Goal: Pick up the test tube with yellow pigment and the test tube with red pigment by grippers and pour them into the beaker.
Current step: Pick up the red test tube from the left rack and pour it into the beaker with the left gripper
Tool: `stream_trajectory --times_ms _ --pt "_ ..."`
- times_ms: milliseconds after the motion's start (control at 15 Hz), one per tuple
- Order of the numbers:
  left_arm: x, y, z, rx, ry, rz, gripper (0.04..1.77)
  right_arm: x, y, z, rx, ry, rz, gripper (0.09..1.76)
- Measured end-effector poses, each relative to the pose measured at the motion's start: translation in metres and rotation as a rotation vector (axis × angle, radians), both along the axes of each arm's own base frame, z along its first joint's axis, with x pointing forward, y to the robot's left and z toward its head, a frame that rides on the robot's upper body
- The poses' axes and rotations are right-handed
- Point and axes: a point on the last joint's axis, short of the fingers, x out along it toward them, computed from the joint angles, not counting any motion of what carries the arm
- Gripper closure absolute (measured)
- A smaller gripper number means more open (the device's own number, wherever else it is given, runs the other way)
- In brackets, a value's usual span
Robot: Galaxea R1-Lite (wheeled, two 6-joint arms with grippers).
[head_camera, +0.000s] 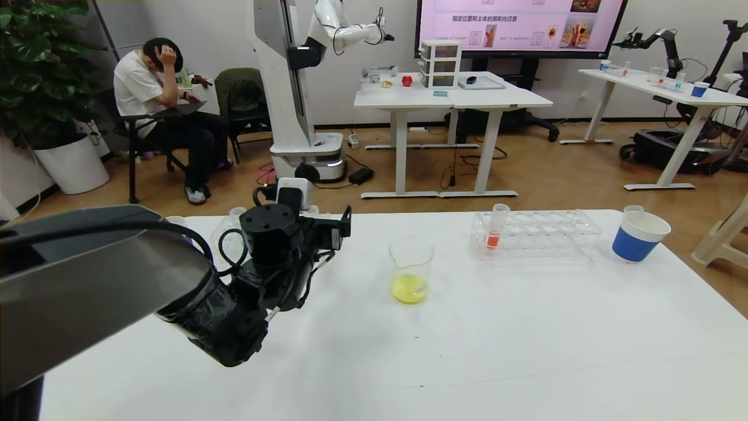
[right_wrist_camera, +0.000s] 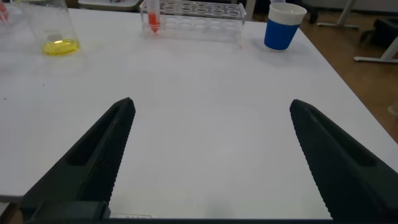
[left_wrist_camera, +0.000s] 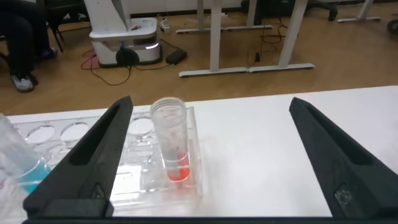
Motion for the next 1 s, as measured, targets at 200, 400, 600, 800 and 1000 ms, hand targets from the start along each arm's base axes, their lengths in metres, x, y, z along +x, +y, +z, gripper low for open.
stream_trajectory --times_ms 200,400,600,800,1000 --pt "-0.006 0.002 -0.005 -0.009 -0.014 0.007 0.06 0.000 0.000 0.000 0.000 0.000 0.000 0.11" --pt "-0.010 0.003 -0.012 -0.030 0.005 -0.001 0.06 0.000 0.000 0.000 0.000 0.000 0.000 0.11" --pt "-0.007 0.001 -0.024 -0.049 0.000 -0.008 0.06 0.000 0.000 0.000 0.000 0.000 0.000 0.11" --pt "0.008 -0.001 -0.036 -0.046 -0.001 0.003 0.06 0.000 0.000 0.000 0.000 0.000 0.000 0.11" --pt "0.026 -0.003 -0.047 -0.037 -0.013 0.018 0.06 0.000 0.000 0.000 0.000 0.000 0.000 0.11"
